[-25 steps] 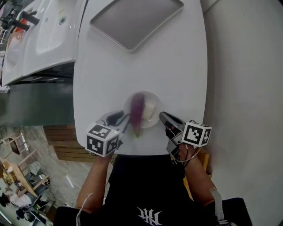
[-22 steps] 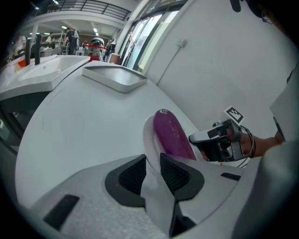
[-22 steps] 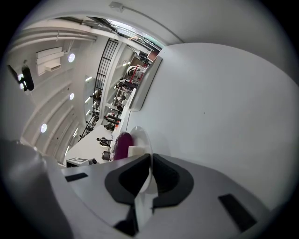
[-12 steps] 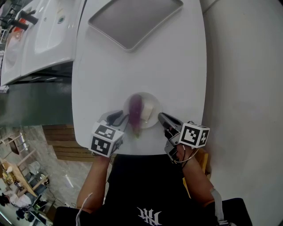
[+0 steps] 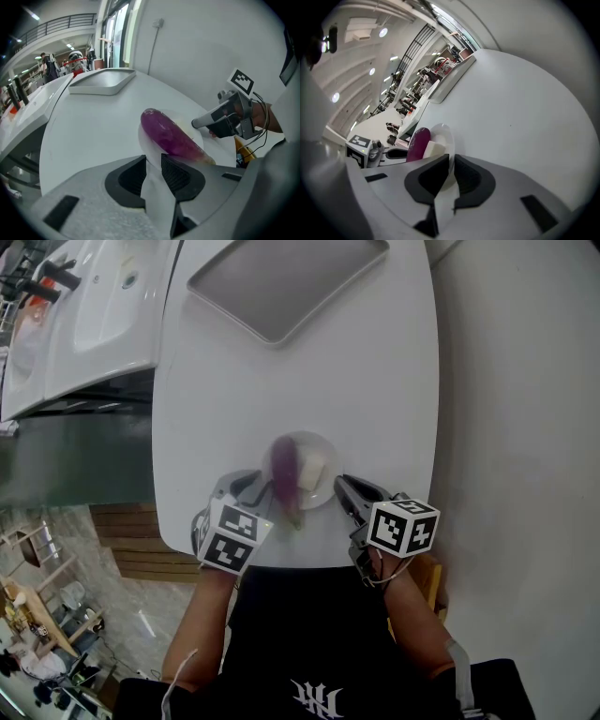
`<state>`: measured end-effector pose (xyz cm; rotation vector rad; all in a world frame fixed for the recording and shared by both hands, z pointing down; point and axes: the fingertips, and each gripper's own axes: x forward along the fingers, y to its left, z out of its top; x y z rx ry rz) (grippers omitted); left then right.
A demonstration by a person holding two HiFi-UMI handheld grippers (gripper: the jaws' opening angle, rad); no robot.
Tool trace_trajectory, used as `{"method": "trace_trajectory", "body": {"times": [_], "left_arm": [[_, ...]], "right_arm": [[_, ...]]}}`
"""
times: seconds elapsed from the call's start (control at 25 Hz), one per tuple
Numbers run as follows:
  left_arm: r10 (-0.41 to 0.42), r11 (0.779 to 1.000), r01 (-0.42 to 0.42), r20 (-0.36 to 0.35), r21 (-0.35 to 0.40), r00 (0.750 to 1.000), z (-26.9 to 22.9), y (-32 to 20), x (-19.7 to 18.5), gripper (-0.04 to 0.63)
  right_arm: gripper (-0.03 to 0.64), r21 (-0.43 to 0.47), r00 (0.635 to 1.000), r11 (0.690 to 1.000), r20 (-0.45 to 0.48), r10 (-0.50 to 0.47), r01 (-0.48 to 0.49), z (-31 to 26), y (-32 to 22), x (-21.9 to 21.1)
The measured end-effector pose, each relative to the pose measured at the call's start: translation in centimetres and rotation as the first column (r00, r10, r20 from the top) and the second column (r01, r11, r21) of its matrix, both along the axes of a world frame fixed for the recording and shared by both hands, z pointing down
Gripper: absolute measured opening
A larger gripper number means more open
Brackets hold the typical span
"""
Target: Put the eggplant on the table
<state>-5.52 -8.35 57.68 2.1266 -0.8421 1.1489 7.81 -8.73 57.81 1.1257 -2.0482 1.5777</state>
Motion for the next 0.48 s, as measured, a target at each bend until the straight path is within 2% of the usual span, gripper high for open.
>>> {"method": "trace_trajectory", "body": {"times": [0.12, 0.28, 0.48], "left_arm": [[0.024, 1.0, -0.024, 0.028, 0.01, 0.999, -0.13, -0.19, 0.1, 0.08], [0.052, 0.998, -0.054, 0.064, 0.023, 0.997, -0.16, -0.26, 0.14, 0.081], [0.123, 0.991, -0.129, 0.149, 0.028, 0.981, -0.32, -0.08, 0.4, 0.081]], "right_arm": [[0.031, 0.042, 0.991, 0.996, -0.107, -0.075, 0.08, 0.3, -0.14, -0.09], [0.042, 0.086, 0.962, 0.98, -0.225, -0.156, 0.179, 0.32, -0.48, -0.27], [0.058, 0.125, 0.893, 0.943, -0.379, -0.241, 0.308, -0.13, -0.7, -0.31]]}}
